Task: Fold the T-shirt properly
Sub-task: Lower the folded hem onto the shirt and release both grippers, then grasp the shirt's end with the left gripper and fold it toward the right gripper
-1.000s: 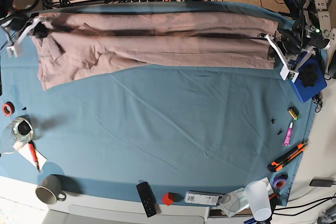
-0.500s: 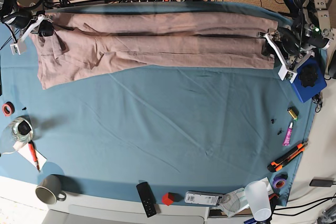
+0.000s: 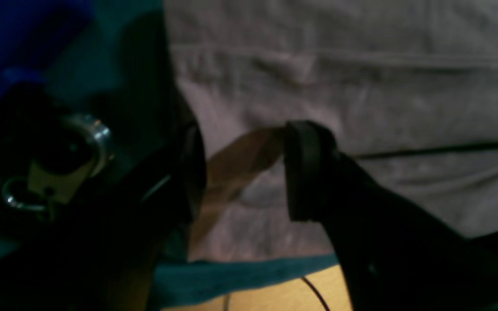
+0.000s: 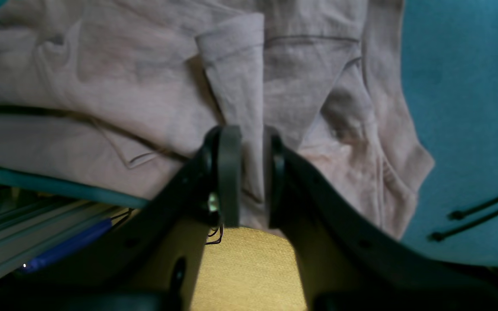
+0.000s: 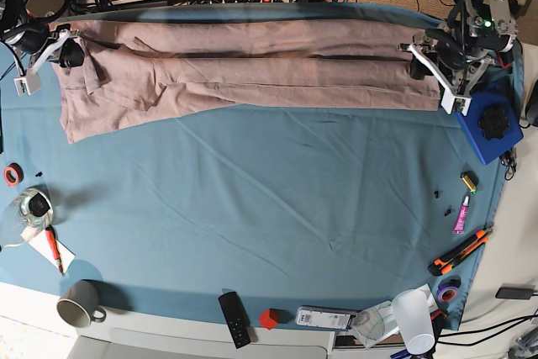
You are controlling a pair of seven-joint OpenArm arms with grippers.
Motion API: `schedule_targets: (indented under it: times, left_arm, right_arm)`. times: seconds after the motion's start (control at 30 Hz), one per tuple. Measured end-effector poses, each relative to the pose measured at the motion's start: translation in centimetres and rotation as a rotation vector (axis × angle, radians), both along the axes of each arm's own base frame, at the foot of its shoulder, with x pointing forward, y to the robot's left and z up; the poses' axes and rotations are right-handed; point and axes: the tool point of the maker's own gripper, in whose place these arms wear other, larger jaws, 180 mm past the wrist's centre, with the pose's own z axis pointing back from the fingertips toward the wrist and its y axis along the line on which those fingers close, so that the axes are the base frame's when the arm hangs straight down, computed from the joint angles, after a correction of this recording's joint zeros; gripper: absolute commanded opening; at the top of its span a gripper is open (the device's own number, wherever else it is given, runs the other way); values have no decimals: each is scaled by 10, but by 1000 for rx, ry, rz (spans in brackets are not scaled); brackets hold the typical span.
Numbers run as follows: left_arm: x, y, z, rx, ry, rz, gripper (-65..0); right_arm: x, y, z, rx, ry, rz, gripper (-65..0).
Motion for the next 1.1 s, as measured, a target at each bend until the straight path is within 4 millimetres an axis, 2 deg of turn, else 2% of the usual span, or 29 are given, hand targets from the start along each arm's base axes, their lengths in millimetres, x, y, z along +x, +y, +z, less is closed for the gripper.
schedule_targets:
  times: [0.1, 0.33, 0.47, 0.6, 0.67, 0.8, 0.97, 1.1]
  left_arm:
    - [1, -2, -4, -16, -5, 14, -353]
    - [0, 11, -23, -6, 32, 81, -354]
    - [-1, 2, -23, -92, 48, 83, -361]
    - [-7, -20, -20, -190, 62, -11, -438]
    - [-10, -29, -20, -229, 68, -21, -505]
    - [-11, -33, -20, -241, 65, -52, -636]
    - [-8, -31, -19, -213, 59, -78, -650]
    - [0, -29, -11, -153, 46, -100, -650]
  right_arm:
    - [0, 0, 0, 0, 0, 0, -553]
    - [0, 0, 0, 0, 0, 0, -553]
    - [0, 0, 0, 0, 0, 0, -553]
    - [0, 0, 0, 0, 0, 0, -553]
    - [0, 0, 0, 1, 0, 0, -553]
    - [0, 0, 0, 1, 0, 0, -553]
    - [0, 0, 0, 0, 0, 0, -553]
    - [0, 0, 0, 0, 0, 0, -553]
